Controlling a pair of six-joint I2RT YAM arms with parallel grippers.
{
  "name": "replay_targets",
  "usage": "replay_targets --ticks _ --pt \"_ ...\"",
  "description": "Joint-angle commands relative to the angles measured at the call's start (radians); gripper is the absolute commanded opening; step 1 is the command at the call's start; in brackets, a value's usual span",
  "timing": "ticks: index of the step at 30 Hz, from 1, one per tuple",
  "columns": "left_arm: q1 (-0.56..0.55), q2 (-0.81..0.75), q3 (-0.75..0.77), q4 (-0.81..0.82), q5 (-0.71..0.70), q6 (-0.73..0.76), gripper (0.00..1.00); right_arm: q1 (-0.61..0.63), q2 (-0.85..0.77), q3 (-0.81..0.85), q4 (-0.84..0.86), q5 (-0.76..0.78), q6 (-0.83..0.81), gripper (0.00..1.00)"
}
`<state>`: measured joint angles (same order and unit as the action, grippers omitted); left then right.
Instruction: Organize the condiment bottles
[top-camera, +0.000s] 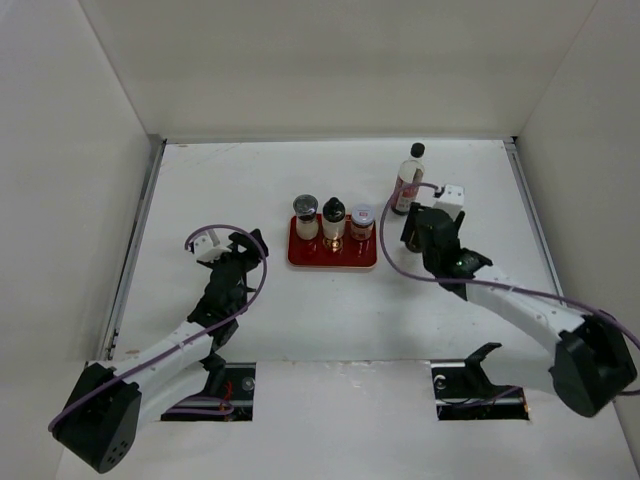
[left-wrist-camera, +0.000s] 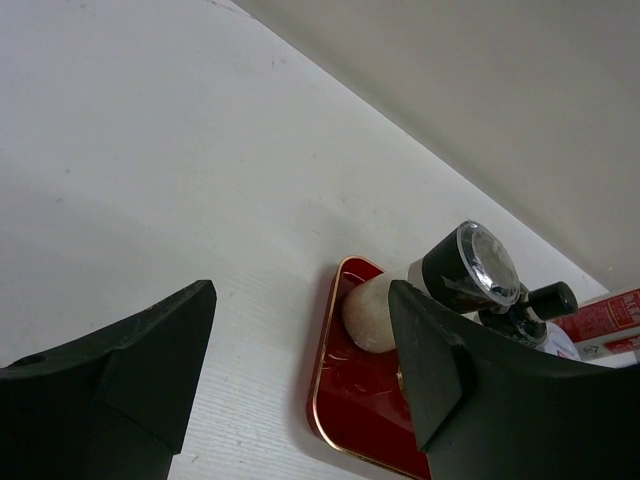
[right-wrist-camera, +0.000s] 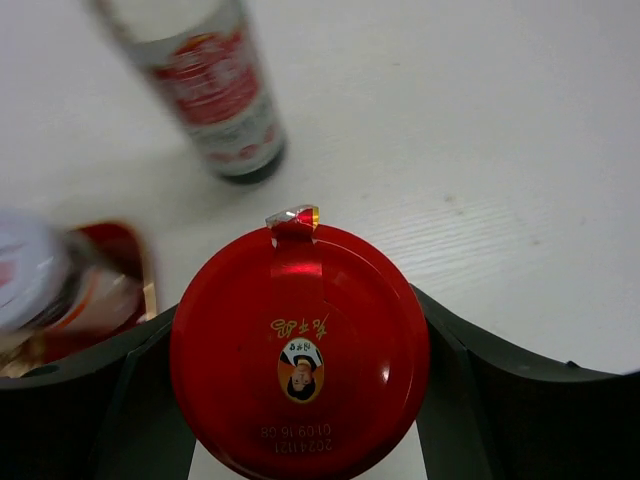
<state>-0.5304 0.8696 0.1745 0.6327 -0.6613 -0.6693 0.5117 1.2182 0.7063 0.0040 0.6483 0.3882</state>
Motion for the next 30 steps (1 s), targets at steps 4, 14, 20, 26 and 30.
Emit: replay_targets --ticks 4,14,20,26,30 --pt "-0.004 0.019 0.016 0.051 -0.003 -0.003 0.69 0.317 -0.109 0.088 0.069 0.039 0.043 0.52" --pt "0.004 0.005 0.005 0.055 0.003 -0.007 0.69 0.448 0.325 0.399 0.358 -0.128 -0.041 0.51" --pt "0.011 0.000 0.002 0.056 0.006 -0.007 0.70 0.455 0.472 0.484 0.381 -0.125 -0.071 0.52" --pt "0.014 0.003 0.003 0.053 0.006 -0.006 0.70 0.462 0.570 0.487 0.406 -0.102 -0.080 0.54" --pt "0.016 0.003 0.005 0.052 0.002 -0.004 0.70 0.475 0.610 0.479 0.413 -0.073 -0.089 0.61"
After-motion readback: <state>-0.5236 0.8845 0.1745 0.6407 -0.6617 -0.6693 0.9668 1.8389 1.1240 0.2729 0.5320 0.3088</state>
